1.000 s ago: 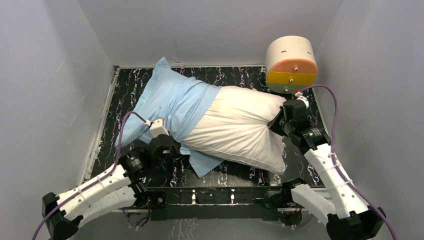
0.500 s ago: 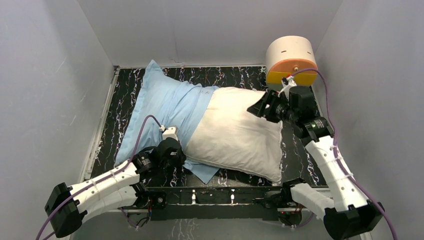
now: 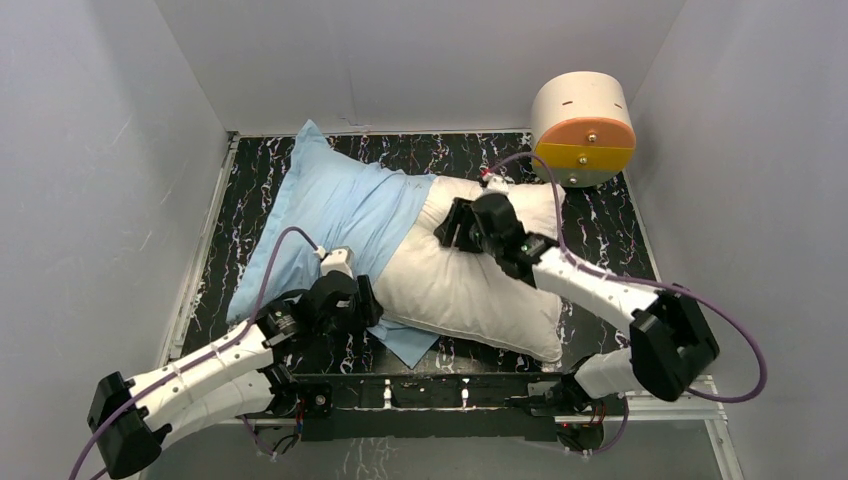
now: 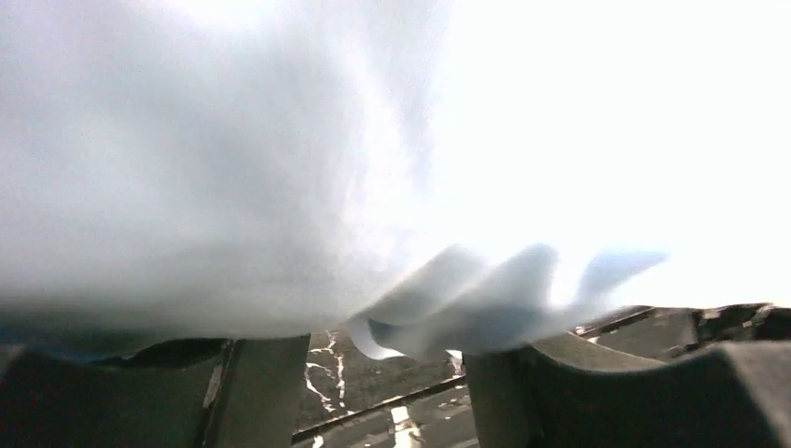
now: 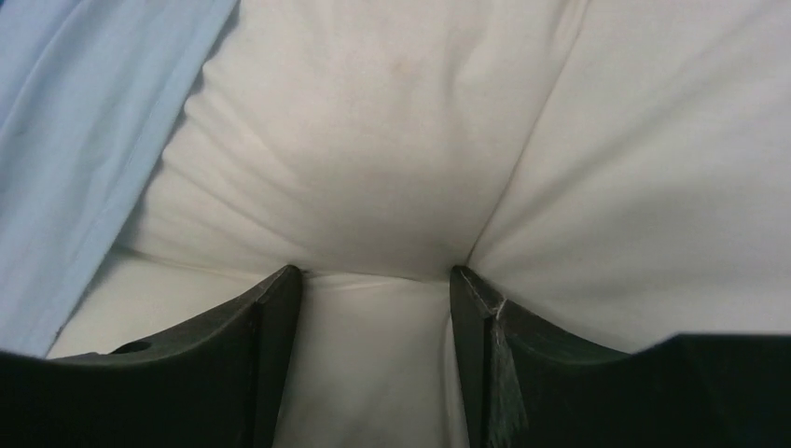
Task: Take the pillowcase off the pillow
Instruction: Remove the pillow from the pillowcase.
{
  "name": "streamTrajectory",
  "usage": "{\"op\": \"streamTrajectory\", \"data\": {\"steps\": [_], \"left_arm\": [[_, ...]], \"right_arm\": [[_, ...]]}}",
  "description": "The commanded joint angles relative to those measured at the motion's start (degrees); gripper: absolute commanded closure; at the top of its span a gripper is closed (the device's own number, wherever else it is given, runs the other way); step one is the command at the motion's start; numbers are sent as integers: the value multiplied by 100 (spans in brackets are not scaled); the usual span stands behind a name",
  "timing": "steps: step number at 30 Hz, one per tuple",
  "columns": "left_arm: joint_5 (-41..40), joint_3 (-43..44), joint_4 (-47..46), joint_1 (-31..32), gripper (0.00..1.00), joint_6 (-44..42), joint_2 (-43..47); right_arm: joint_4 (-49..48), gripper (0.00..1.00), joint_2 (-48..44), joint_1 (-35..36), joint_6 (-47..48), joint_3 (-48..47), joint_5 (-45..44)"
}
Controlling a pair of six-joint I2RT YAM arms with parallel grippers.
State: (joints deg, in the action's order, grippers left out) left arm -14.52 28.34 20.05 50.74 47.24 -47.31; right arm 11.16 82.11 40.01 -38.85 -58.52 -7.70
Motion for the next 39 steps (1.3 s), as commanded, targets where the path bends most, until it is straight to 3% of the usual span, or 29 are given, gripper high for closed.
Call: {"op": "streamTrajectory", "data": {"steps": [1, 6, 8, 11, 14, 16, 17, 21, 24, 28, 31, 32, 36, 39], "left_arm": [[-597, 1020, 1094, -29, 42, -283, 295], [-712, 2304, 1266, -29, 40, -693, 465], [-1067, 2762, 1045, -29, 31, -1195, 286], [-1695, 3805, 1349, -29, 17, -2038, -687], [-2585, 4907, 1925, -44, 11, -2395, -1805], [-2929, 5052, 1575, -229, 2, -2897, -2260], [-2653, 5071, 1277, -579, 2, -3047, -2406], [-25, 5428, 549, -2330, 2, -3183, -3083], [1124, 6223, 774, -2522, 2, -3983, -4038], [1886, 6982, 1379, -2581, 2, -4561, -5312], [2748, 7590, 2445, -2613, 2, -4875, -6207], [2903, 7648, 2719, -2611, 9, -4917, -6394], [2379, 6904, 2477, -2618, 97, -4843, -6202], [2075, 6239, 1702, -2659, 100, -4616, -5567]], "right_arm": [[-1335, 35, -201, 350, -266, 2273, -648], [-2404, 34, -170, 822, -133, 3233, -869], [-2745, 33, -132, 1060, -158, 3479, -1111], [-3089, 32, -91, 1396, -174, 3782, -1574], [-3299, 32, -134, 1648, -199, 4028, -1983], [-3400, 32, -232, 1779, -234, 4200, -2218], [-3490, 32, -291, 1839, -214, 4291, -2290], [-3861, 32, -512, 2103, 72, 4581, -2570], [-3711, 31, -607, 2151, 124, 4604, -2702], [-3484, 30, -786, 2176, 163, 4495, -2700], [-3191, 29, -951, 2182, 142, 4405, -2796], [-2926, 27, -1033, 2185, 71, 4328, -2863], [-1706, 21, -1743, 2174, -47, 3500, -3156], [-601, 16, -2123, 2149, -125, 2549, -3451]]}}
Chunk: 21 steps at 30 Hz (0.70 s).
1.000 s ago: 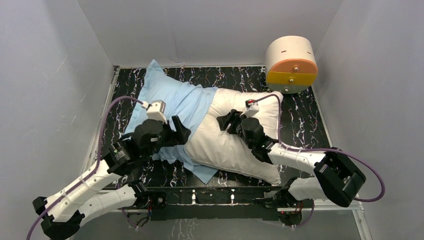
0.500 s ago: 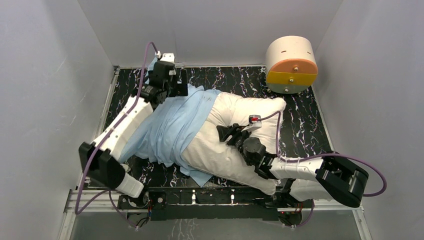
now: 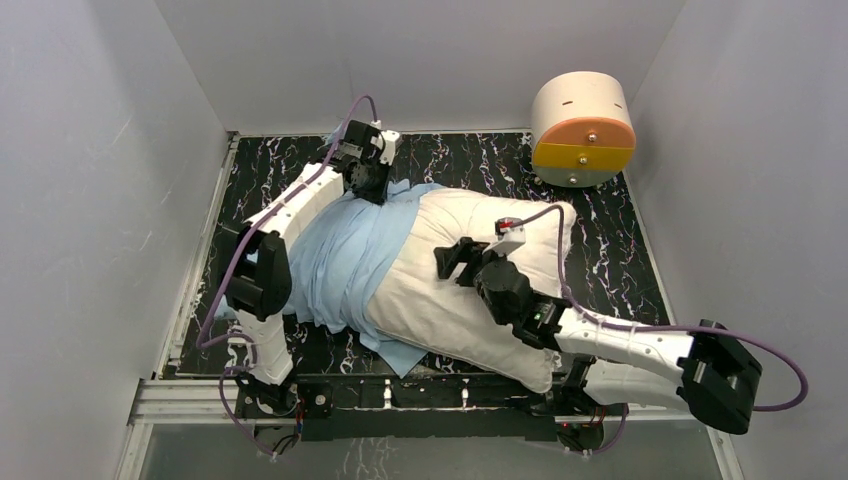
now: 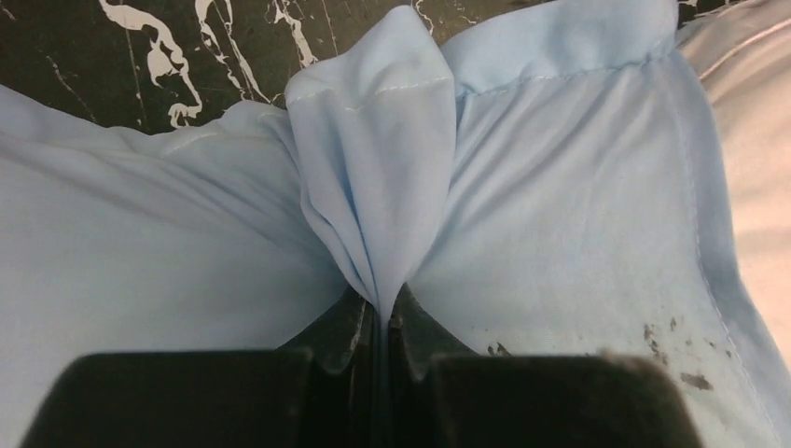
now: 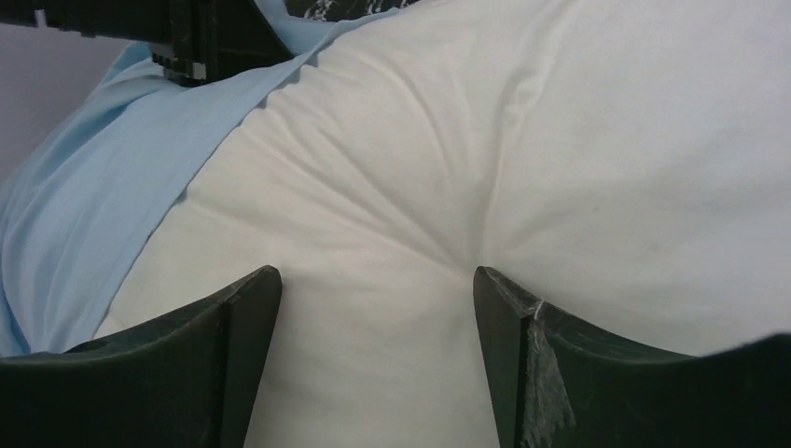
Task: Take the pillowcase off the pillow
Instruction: Remove the pillow from the pillowcase.
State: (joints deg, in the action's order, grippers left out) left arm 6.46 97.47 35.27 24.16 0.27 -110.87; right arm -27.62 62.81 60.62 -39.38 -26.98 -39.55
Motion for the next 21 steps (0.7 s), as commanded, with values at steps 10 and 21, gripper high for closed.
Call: {"op": "streamTrajectory", "data": {"steps": [10, 21], "left_arm": [[-396, -2062, -1983, -43, 100, 1424, 2974], [226, -3529, -3386, -23, 100, 1443, 4800]], "right_arm": [[6369, 1, -305, -1557, -770, -3593, 86], [6789, 1, 77, -1822, -2478, -4227, 341]]}}
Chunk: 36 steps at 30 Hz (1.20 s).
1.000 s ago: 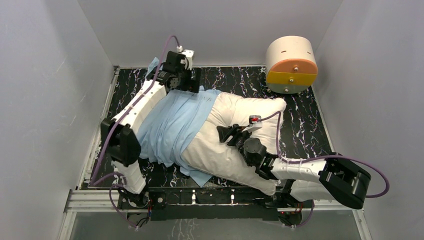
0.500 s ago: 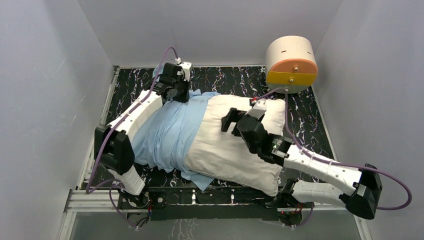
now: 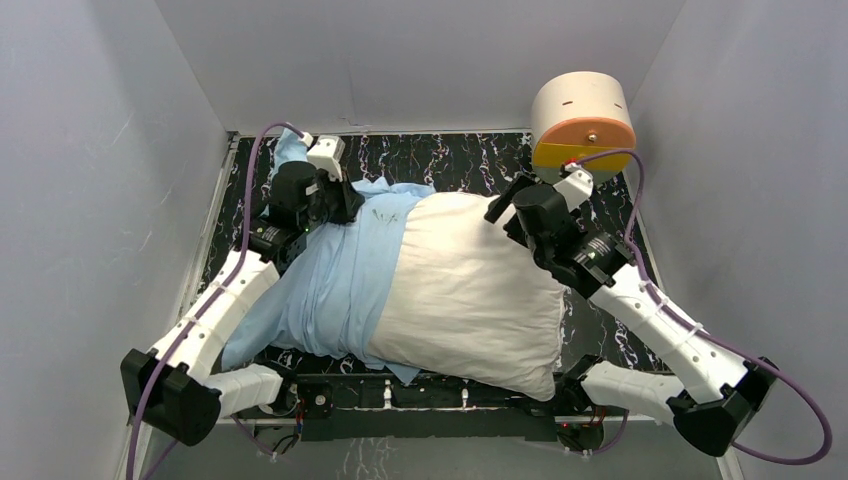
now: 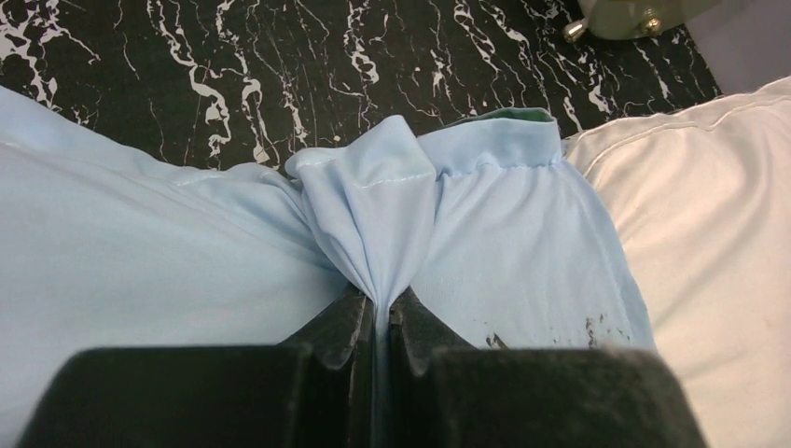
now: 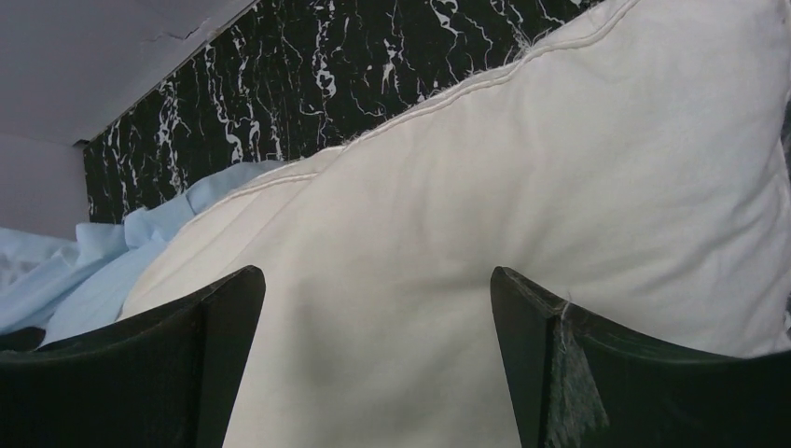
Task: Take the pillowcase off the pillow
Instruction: Remove the pillow from the pillowcase.
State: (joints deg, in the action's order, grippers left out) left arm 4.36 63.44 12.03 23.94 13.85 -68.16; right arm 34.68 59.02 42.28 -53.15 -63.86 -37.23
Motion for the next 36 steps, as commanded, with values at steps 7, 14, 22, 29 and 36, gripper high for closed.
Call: {"op": "streamTrajectory", "data": {"steps": [7, 14, 22, 29, 36], "left_arm": [[790, -356, -1401, -4, 100, 131, 826], [611, -457, -1372, -4, 100, -13, 988], [-261, -130, -879, -2, 100, -215, 872], [-2338, 771, 254, -21, 100, -667, 243], [-3030, 1612, 1089, -232, 100, -307, -509]], "right_arm": [[2020, 11, 1983, 9, -2350, -1381, -305], [903, 87, 1451, 8, -2295, -92, -559], [247, 100, 309, -86, -1462, 603, -1531], [155, 100, -12, -591, -1010, 673, -1103], [-236, 100, 32, -643, -602, 776, -624]]}}
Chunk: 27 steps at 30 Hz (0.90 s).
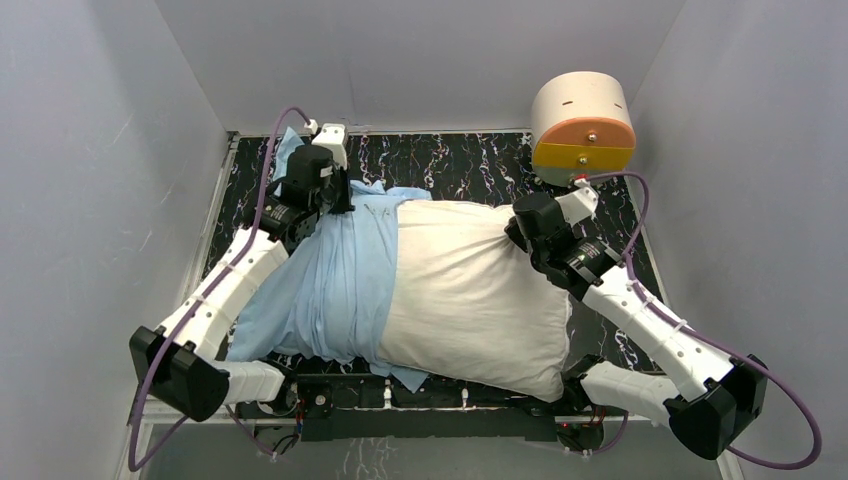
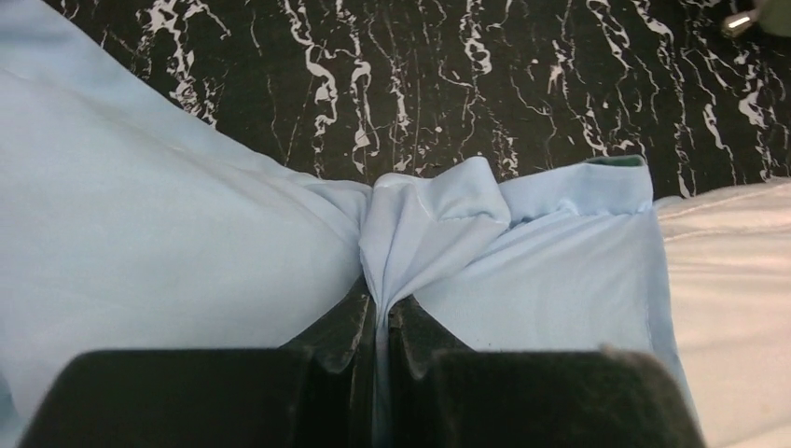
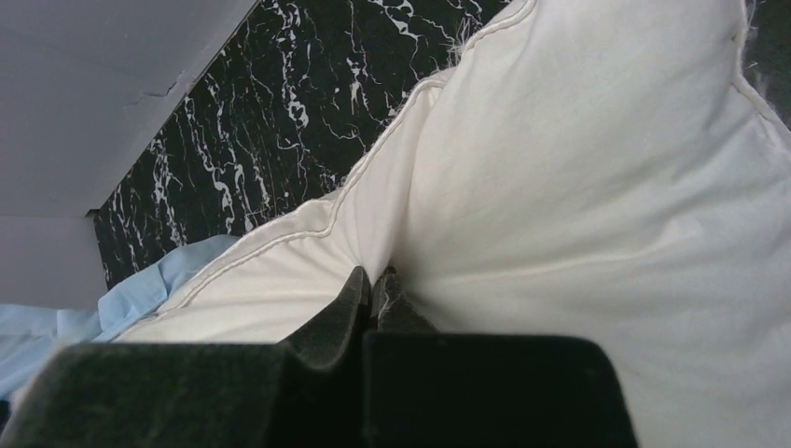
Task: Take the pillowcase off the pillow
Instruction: Remove the pillow from the pillowcase.
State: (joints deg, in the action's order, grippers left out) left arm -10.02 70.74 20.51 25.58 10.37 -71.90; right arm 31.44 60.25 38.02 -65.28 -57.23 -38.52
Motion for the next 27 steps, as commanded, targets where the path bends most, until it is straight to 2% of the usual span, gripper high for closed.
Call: {"op": "streamTrajectory", "data": {"steps": [1, 3, 5, 9, 11, 15, 17, 23, 24, 26, 27], "left_arm": [[-1549, 1144, 403, -438, 97, 135, -282], [-1452, 1663, 674, -446, 77, 249, -613], [-881, 2050, 809, -458, 69, 186, -853], [854, 2296, 619, -458, 33, -152, -1095], [1986, 2560, 690, -458, 20, -354, -1387], [3457, 3759, 1743, -449, 10, -630, -2612], [3858, 4238, 2169, -430, 8, -738, -3242], [4056, 5280, 3687, -234, 11, -970, -4762], [4205, 5302, 3908, -179, 14, -1177, -4876], [4774, 5229, 4281, -157, 51, -1592, -4988], [4697, 5159, 4229, -159, 95, -1595, -4847]], "right_arm": [[-40, 100, -97, -222, 650, 201, -436], [-294, 100, -167, -224, 720, 351, -311], [-606, 100, -280, -224, 945, 474, -101], [-1330, 100, -437, -224, 1708, 654, 459], [-1643, 100, -510, -219, 2029, 750, 701], [-1984, 100, -543, -222, 2405, 739, 972], [-1986, 100, -500, -225, 2527, 656, 1066], [-1904, 100, -427, -219, 2824, 466, 1223], [-1911, 100, -431, -220, 2856, 467, 1201], [-1923, 100, -430, -217, 2949, 503, 1033], [-1838, 100, -360, -221, 2976, 509, 571]]}}
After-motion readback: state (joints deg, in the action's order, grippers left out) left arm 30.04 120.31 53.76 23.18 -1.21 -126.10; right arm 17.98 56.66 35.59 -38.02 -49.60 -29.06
